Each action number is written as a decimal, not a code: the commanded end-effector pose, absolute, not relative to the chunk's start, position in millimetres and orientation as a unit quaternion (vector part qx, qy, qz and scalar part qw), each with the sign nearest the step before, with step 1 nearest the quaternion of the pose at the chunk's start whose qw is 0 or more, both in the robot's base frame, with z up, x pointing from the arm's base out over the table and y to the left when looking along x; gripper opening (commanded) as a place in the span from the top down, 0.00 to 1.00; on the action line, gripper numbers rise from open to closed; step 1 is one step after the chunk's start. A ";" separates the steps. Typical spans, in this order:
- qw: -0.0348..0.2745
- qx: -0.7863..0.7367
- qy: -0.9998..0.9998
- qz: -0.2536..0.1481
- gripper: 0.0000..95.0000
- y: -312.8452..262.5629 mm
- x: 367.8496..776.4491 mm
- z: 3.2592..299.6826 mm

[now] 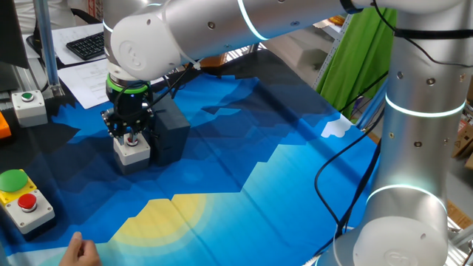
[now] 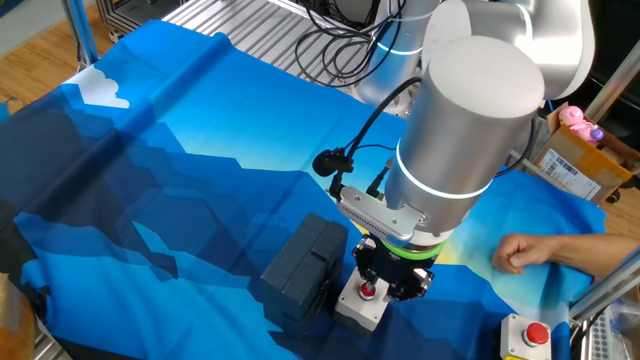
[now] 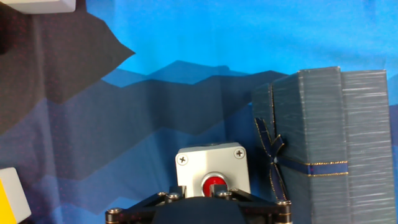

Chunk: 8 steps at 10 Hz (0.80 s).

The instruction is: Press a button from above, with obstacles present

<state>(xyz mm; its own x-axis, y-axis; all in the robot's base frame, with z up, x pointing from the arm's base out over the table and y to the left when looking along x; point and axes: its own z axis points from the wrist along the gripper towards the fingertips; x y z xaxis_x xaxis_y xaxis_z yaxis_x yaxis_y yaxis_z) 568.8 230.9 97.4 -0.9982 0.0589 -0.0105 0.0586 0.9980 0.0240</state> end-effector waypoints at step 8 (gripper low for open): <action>0.005 0.025 1.000 0.014 0.80 227.7 570.3 91.9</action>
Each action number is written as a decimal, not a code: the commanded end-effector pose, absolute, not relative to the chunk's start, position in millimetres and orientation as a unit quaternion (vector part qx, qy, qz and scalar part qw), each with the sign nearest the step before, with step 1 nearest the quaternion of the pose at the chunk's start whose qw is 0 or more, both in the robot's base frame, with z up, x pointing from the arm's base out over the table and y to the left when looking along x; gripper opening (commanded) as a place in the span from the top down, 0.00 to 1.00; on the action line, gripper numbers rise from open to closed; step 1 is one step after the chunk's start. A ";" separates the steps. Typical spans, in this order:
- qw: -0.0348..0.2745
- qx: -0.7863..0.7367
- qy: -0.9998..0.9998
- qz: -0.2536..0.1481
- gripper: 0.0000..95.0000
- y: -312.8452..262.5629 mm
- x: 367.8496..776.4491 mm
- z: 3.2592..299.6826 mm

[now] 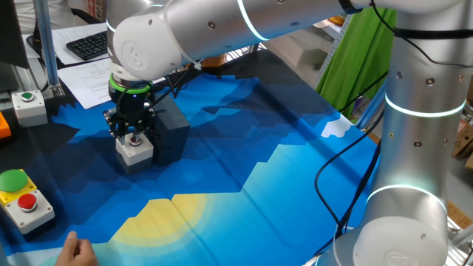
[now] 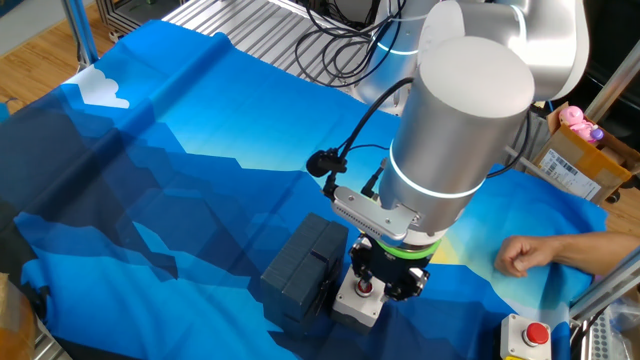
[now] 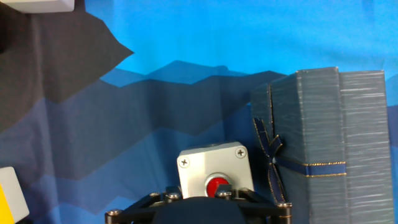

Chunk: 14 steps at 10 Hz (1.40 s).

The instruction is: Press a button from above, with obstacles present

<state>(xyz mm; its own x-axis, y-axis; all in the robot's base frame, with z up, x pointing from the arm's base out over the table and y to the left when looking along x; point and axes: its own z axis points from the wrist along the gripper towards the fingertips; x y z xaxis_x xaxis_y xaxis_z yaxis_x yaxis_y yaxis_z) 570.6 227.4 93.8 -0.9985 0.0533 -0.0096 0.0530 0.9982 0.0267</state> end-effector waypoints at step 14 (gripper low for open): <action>-0.015 0.046 0.997 0.063 1.00 215.8 559.1 158.1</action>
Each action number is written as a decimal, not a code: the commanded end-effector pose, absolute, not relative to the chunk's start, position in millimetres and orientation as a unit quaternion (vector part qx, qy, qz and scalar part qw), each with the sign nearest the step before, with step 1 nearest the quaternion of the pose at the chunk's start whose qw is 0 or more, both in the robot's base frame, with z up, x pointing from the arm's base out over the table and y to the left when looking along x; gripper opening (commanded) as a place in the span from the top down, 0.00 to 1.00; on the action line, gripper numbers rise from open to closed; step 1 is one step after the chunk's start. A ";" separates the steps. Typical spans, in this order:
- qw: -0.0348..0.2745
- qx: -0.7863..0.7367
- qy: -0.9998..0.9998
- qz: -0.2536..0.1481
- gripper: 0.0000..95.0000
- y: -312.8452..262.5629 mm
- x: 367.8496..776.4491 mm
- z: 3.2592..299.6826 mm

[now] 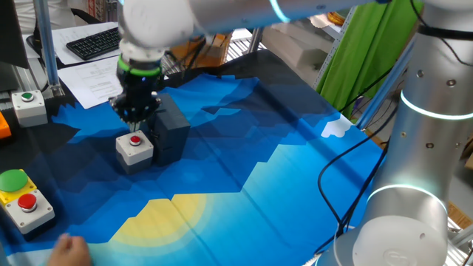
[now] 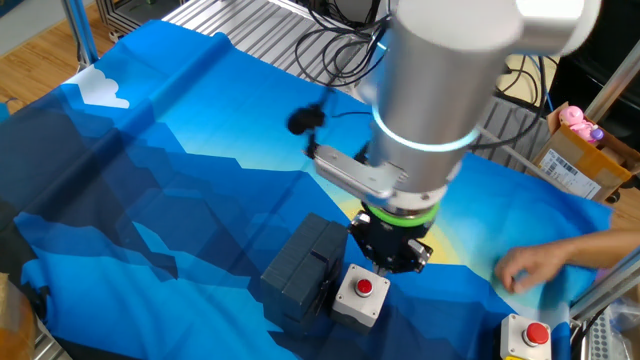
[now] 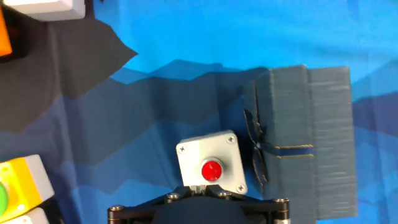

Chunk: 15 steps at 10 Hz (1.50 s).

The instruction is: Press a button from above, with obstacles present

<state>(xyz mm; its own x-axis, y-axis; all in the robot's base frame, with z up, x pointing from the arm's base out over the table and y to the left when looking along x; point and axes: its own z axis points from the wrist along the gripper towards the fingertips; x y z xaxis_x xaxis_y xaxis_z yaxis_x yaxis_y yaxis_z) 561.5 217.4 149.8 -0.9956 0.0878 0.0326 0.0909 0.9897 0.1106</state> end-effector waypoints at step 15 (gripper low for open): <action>0.010 0.089 -0.996 0.013 1.00 47.9 601.5 144.2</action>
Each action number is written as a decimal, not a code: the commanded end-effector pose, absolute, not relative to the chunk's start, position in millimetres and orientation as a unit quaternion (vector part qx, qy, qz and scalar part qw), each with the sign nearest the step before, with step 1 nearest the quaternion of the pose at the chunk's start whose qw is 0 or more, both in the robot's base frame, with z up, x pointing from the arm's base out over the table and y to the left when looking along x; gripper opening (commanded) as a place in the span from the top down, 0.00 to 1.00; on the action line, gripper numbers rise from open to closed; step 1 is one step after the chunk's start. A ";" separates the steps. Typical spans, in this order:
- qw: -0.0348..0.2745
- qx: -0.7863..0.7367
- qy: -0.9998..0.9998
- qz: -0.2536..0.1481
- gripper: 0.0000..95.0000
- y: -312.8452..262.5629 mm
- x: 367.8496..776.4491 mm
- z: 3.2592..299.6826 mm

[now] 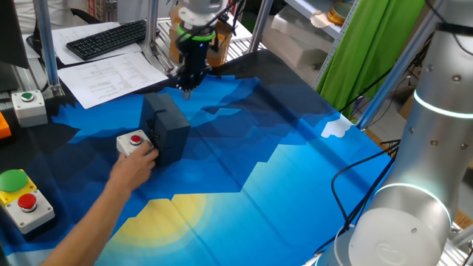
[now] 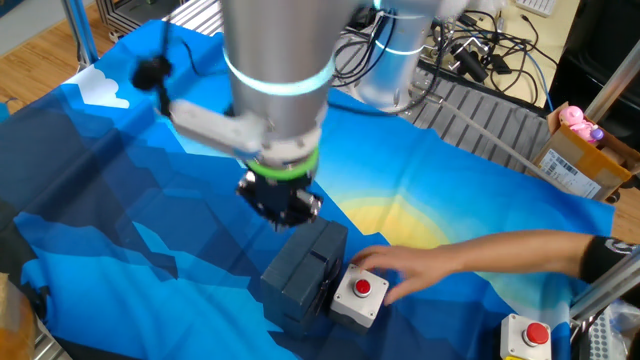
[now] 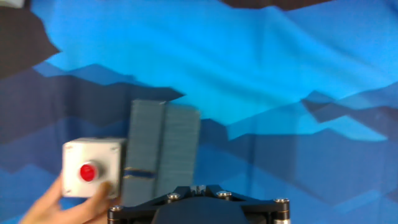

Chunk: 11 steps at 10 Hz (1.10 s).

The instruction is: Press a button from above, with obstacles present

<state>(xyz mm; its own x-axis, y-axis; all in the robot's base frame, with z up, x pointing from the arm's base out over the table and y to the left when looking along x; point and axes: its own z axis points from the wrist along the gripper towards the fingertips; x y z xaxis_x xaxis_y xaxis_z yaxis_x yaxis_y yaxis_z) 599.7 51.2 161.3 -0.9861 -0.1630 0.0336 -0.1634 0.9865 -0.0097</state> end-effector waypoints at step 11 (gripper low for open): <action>0.057 0.111 -0.992 -0.011 1.00 13.9 611.2 121.6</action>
<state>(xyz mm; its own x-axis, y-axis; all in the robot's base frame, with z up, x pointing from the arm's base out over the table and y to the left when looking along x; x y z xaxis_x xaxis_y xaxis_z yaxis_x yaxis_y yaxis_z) 609.1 12.7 121.0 -0.9701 -0.2181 0.1064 -0.2163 0.9759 0.0280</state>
